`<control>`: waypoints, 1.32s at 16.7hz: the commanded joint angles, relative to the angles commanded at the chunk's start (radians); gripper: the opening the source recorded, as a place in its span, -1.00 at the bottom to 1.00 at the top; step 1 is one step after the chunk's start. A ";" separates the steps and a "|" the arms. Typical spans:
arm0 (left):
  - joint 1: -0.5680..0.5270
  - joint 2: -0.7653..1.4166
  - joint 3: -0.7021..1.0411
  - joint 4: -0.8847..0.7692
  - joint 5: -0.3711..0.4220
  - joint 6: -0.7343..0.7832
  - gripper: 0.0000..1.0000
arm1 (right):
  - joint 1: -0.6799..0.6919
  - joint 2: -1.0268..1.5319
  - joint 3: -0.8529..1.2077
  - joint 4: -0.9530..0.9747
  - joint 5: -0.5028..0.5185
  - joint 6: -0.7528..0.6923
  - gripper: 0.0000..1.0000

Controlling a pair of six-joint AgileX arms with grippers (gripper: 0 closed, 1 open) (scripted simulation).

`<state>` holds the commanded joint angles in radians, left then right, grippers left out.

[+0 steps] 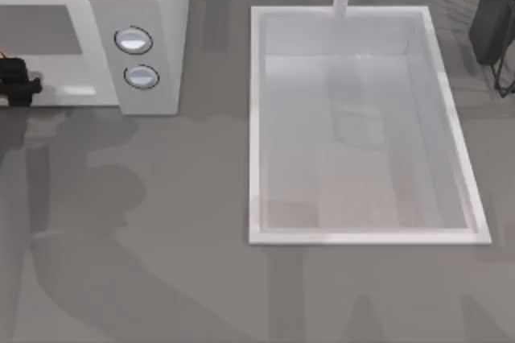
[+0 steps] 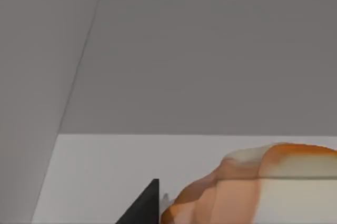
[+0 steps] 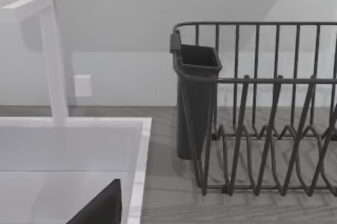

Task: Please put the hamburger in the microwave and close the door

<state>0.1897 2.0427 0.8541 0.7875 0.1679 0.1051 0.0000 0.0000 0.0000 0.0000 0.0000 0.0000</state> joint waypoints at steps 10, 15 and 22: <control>-0.032 0.020 -0.044 0.112 0.013 -0.026 -1.00 | 0.000 0.000 0.000 0.000 0.000 0.000 1.00; -0.038 0.051 0.037 0.090 0.010 -0.028 -1.00 | 0.000 0.000 0.000 0.000 0.000 0.000 1.00; -0.058 0.161 0.301 0.011 -0.003 -0.035 -1.00 | 0.000 0.000 0.000 0.000 0.000 0.000 1.00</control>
<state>0.1319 2.2037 1.1553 0.7986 0.1647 0.0700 0.0000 0.0000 0.0000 0.0000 0.0000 0.0000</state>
